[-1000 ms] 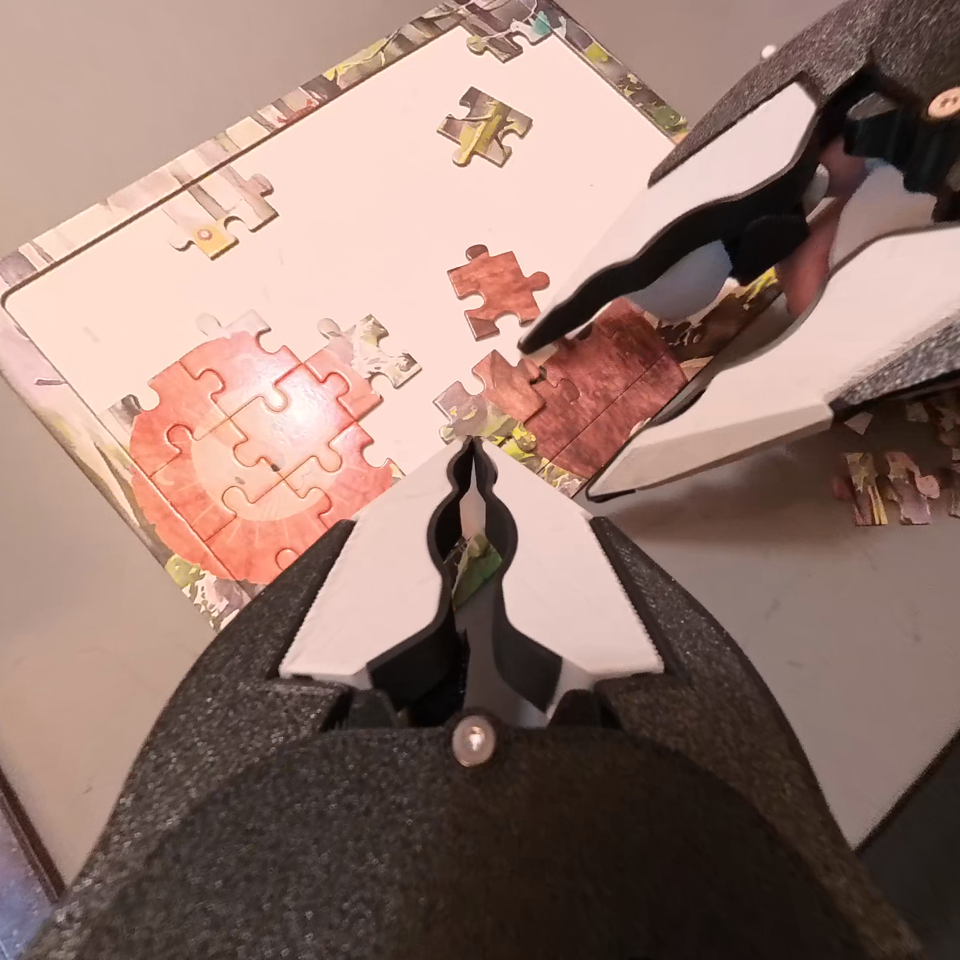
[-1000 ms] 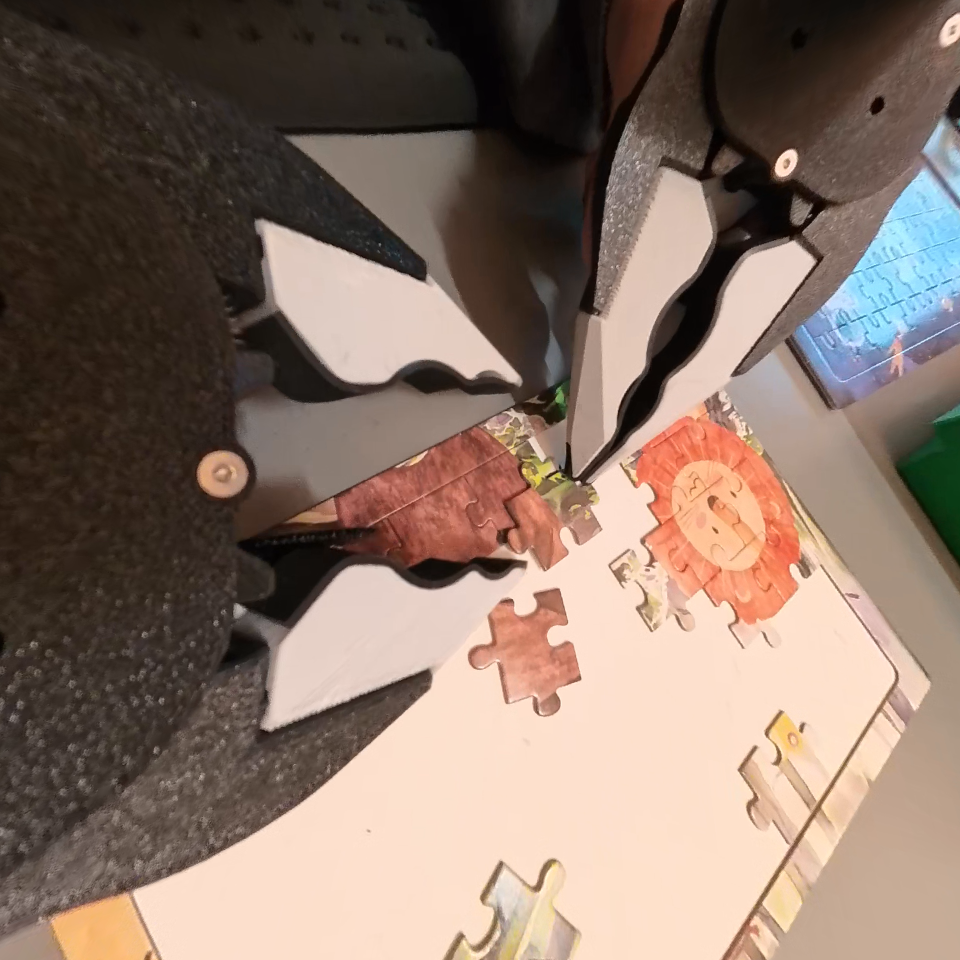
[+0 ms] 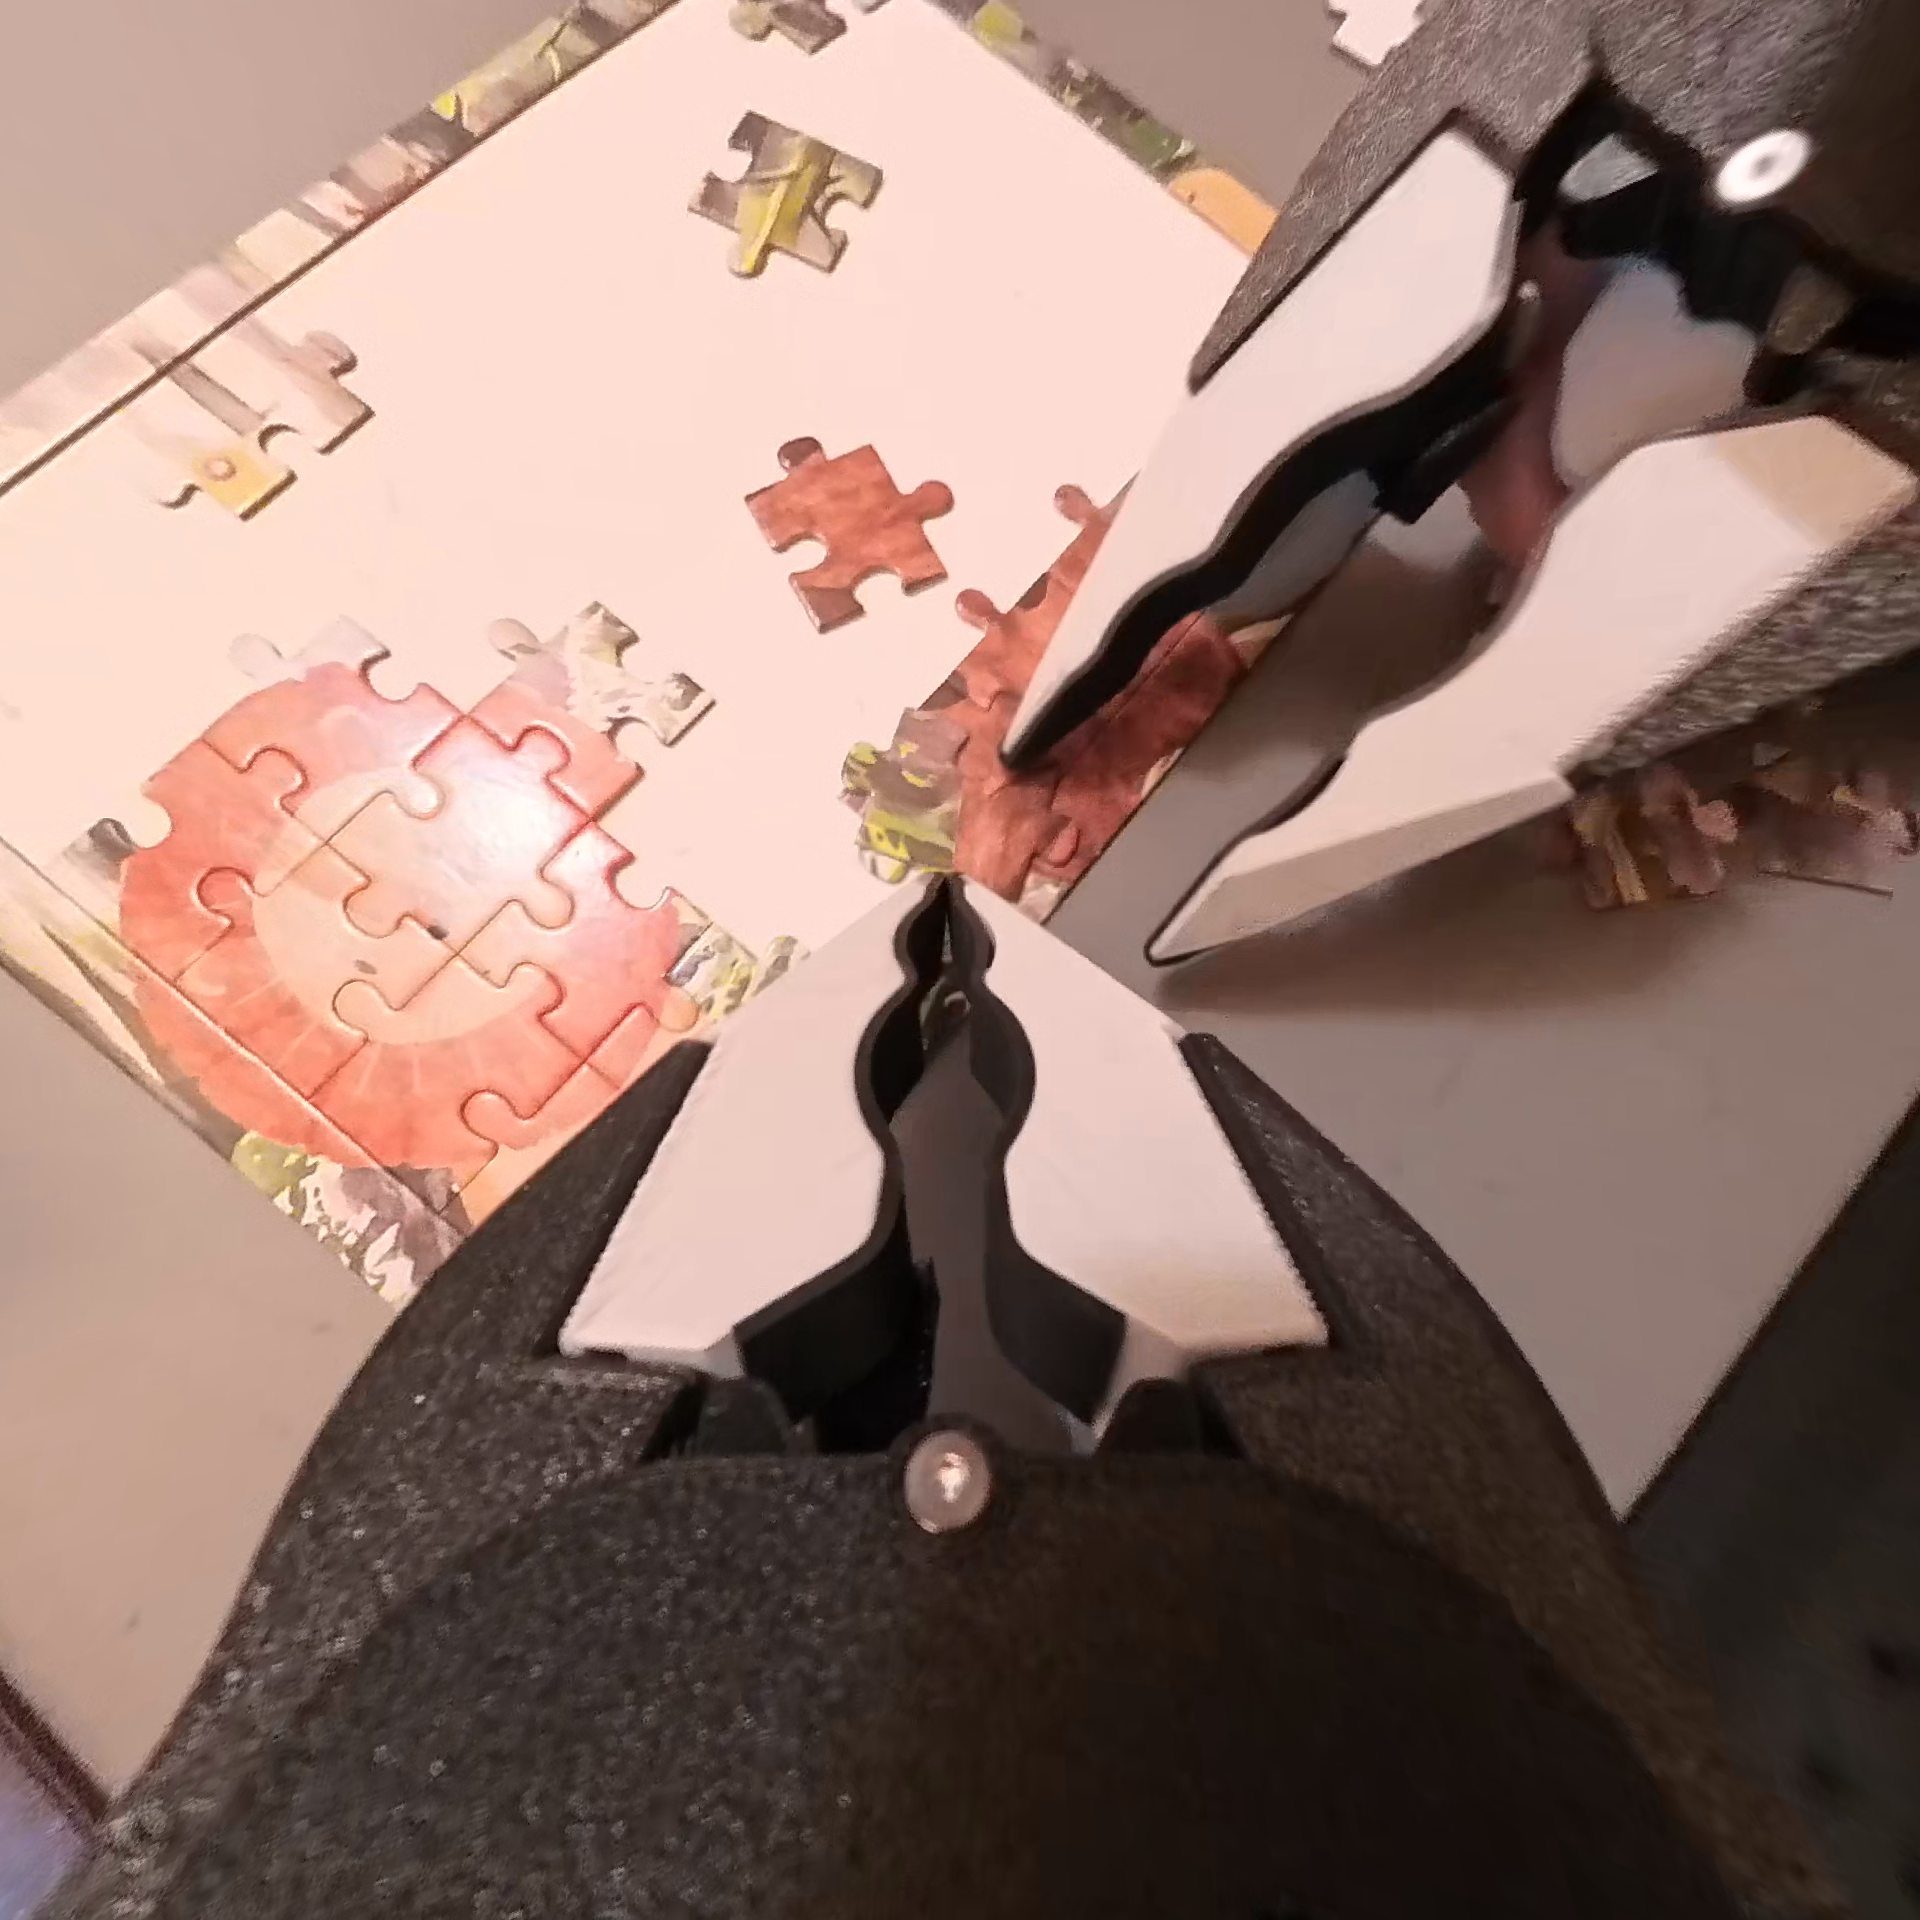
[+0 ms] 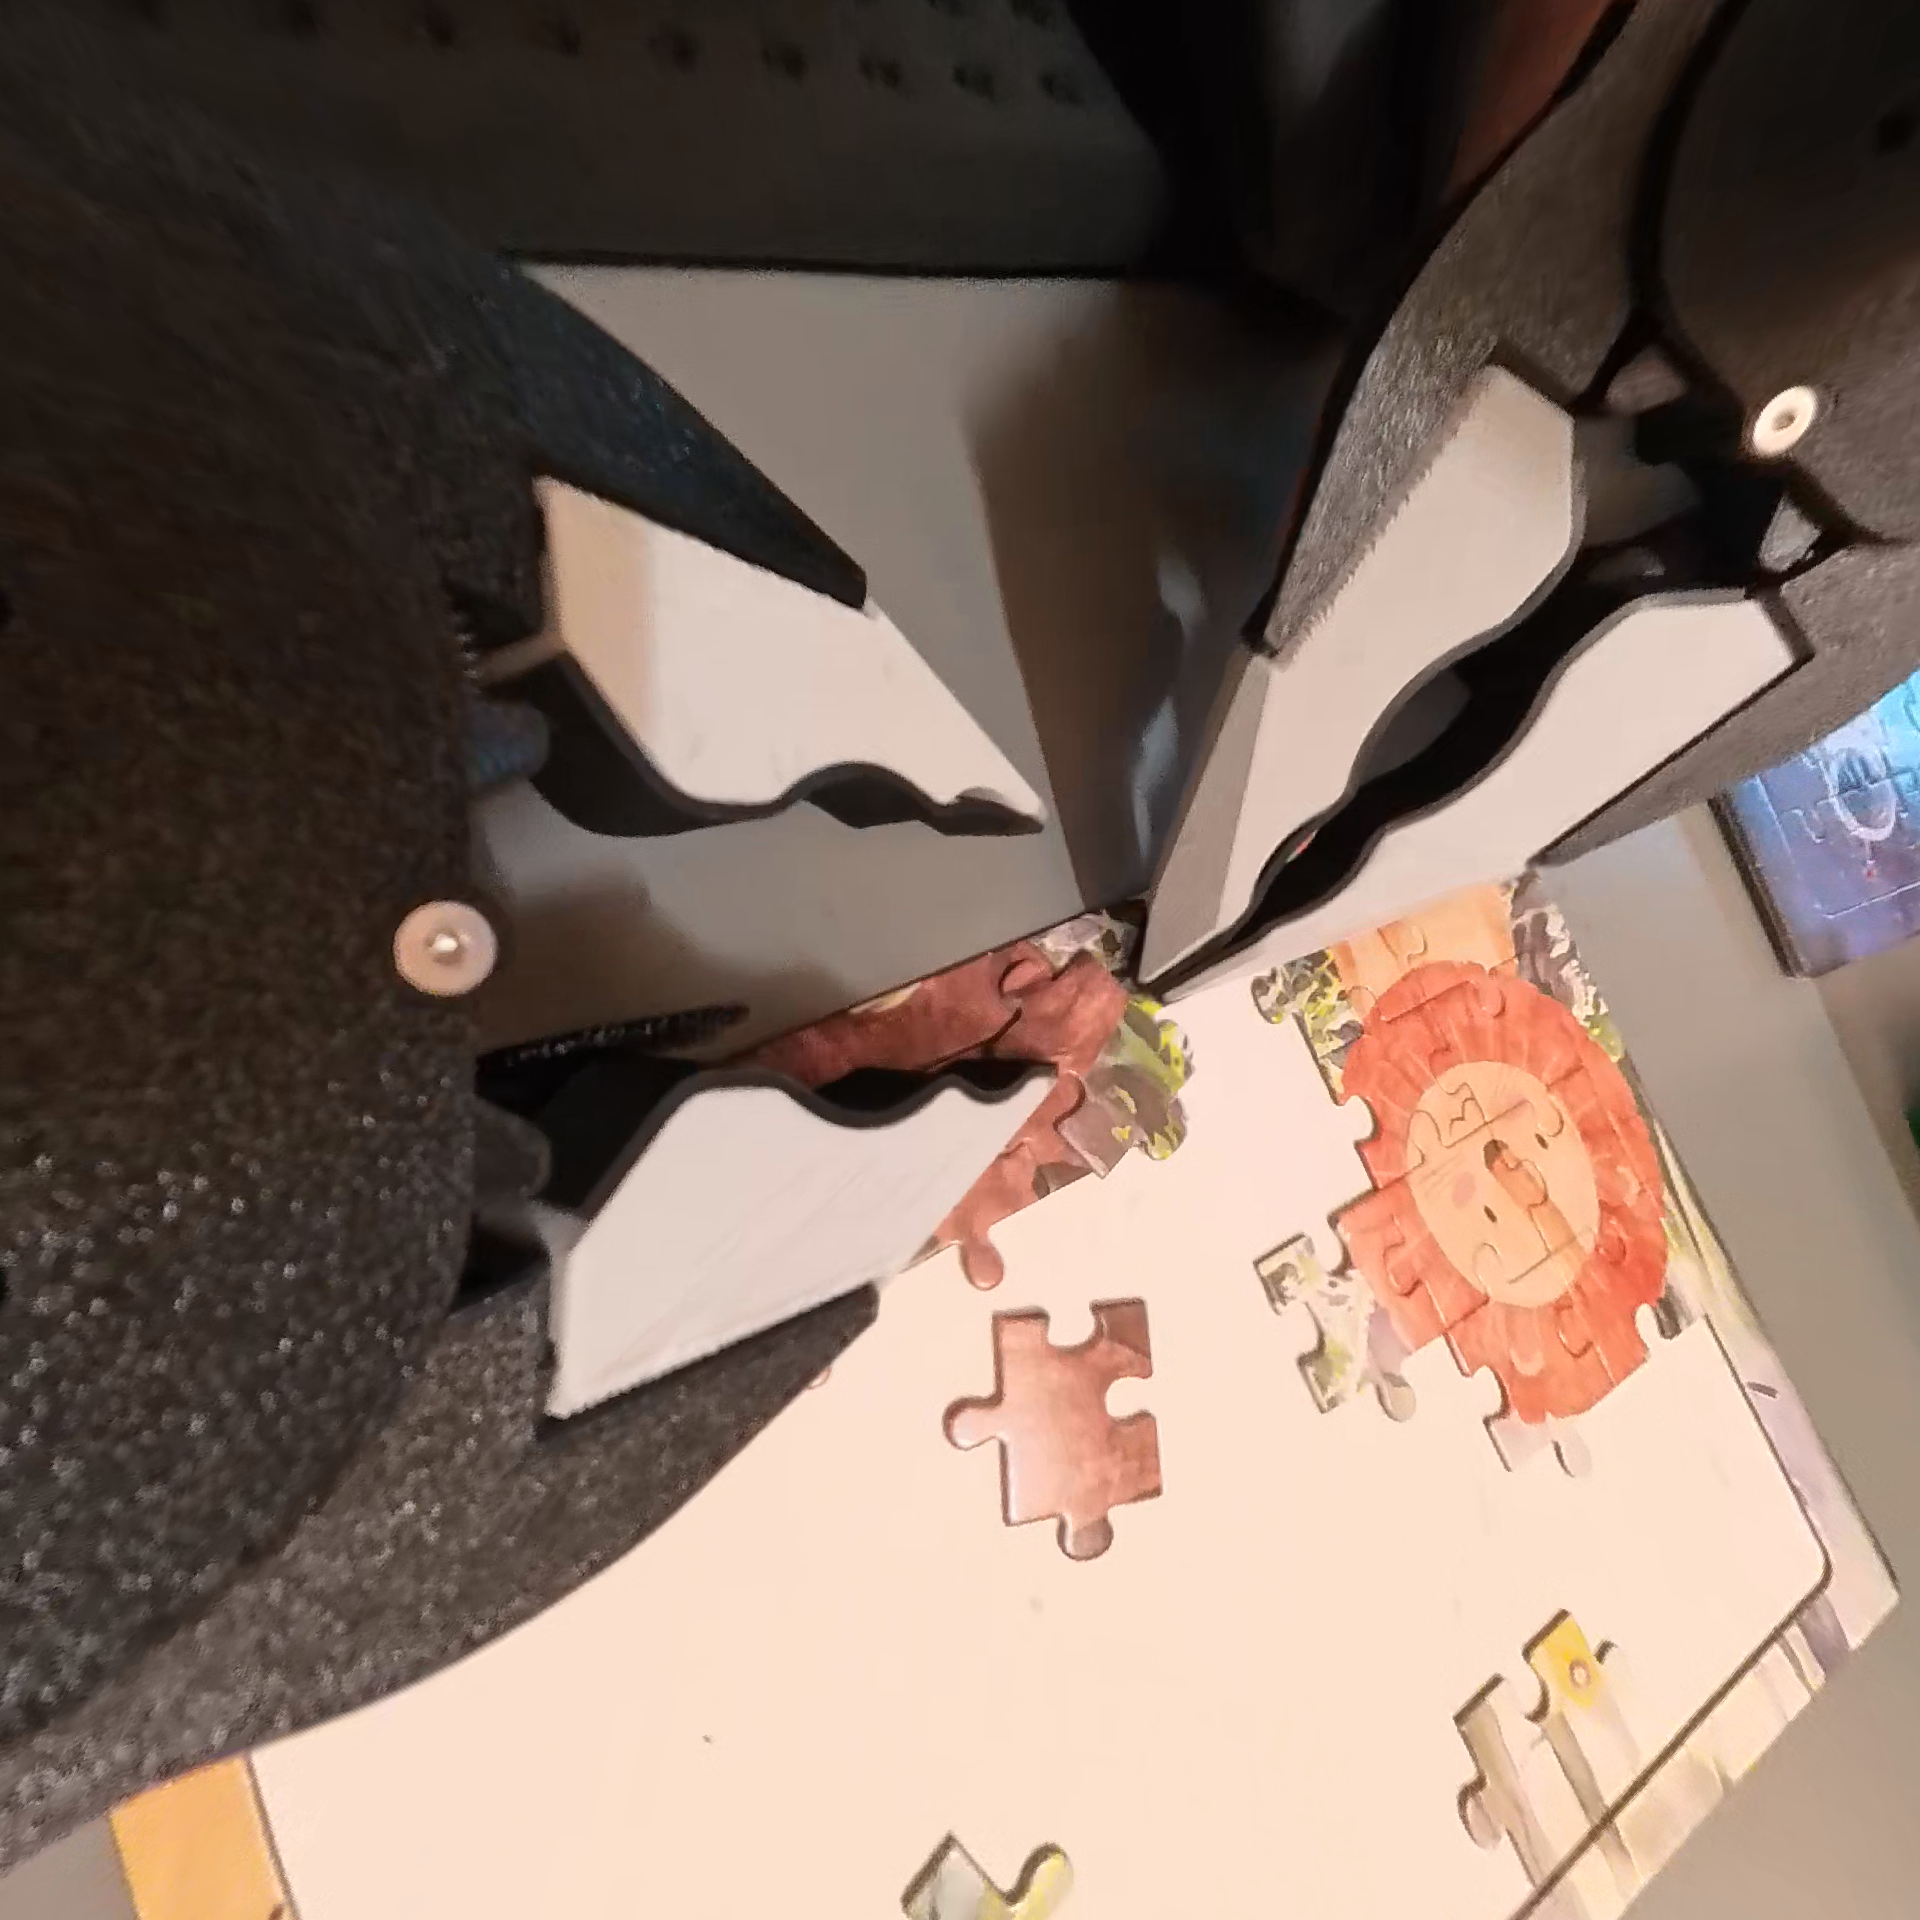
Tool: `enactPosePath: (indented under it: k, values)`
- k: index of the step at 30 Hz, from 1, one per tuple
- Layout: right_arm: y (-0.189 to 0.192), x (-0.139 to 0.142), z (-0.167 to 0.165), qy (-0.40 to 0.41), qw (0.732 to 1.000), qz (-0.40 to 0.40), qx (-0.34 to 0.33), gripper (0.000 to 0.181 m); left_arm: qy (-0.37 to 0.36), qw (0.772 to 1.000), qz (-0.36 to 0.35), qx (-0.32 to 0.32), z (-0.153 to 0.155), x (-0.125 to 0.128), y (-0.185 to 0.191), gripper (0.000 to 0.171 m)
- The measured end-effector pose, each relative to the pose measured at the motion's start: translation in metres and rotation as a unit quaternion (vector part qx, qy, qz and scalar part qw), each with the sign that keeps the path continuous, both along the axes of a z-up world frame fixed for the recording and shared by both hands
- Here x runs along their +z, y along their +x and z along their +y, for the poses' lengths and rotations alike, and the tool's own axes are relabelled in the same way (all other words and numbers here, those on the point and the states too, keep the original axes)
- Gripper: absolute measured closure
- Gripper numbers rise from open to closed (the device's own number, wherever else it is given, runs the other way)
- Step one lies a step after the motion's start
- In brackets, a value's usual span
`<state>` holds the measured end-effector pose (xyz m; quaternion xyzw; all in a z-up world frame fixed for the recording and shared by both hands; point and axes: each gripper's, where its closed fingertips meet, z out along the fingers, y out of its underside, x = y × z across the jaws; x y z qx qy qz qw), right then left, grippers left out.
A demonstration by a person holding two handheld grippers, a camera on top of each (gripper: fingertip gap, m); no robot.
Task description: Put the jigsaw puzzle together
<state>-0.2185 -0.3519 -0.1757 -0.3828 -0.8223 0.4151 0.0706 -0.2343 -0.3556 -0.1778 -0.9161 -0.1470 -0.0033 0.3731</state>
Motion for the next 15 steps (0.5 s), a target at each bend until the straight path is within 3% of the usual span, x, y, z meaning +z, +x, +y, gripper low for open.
enactPosePath:
  k: [5,15]
  values:
    - [0.007,0.0,-0.001,0.015,1.0,-0.005,0.013,0.145,-0.005,1.0,0.008,0.022,0.001,-0.002,-0.013,0.171]
    - [0.017,0.002,0.003,0.015,1.0,-0.003,0.025,0.145,0.001,0.999,0.039,0.002,0.017,0.002,-0.012,0.171]
